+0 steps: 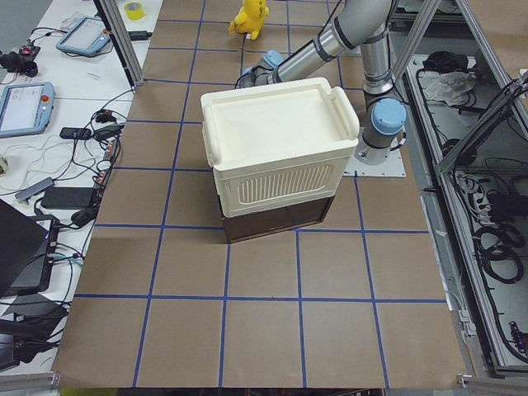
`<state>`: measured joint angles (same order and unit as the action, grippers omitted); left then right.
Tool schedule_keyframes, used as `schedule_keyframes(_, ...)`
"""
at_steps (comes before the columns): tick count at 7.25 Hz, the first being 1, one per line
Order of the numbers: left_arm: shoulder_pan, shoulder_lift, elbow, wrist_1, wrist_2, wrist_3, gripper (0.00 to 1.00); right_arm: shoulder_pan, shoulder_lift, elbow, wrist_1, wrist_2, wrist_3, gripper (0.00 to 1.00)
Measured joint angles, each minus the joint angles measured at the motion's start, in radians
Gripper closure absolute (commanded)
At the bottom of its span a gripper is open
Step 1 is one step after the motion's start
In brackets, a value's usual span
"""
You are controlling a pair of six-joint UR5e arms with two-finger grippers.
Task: Pull drawer sideways
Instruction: 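Close the left gripper around the white bar handle, then pull the handle with the left gripper, sliding the drawer out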
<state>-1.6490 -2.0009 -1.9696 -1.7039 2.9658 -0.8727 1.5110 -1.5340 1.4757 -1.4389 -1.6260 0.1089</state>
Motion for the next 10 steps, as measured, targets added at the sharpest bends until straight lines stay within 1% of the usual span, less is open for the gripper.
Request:
schedule_keyframes(1,0.000,-0.001,0.000,0.000,0.000,-0.003,0.86,0.000,0.000,0.000,0.000,0.000,0.000,0.00)
schedule_keyframes(2,0.000,-0.002,0.000,0.000,-0.001,-0.004,1.00,0.000,0.000,0.000,0.000,0.000,0.000,0.00)
schedule_keyframes(5,-0.004,-0.005,0.000,0.002,-0.003,0.003,1.00,0.000,0.000,0.000,0.000,0.000,0.000,0.00)
schedule_keyframes(10,-0.043,-0.010,0.034,0.000,-0.012,0.018,1.00,0.000,0.000,0.000,0.000,0.000,0.000,0.00)
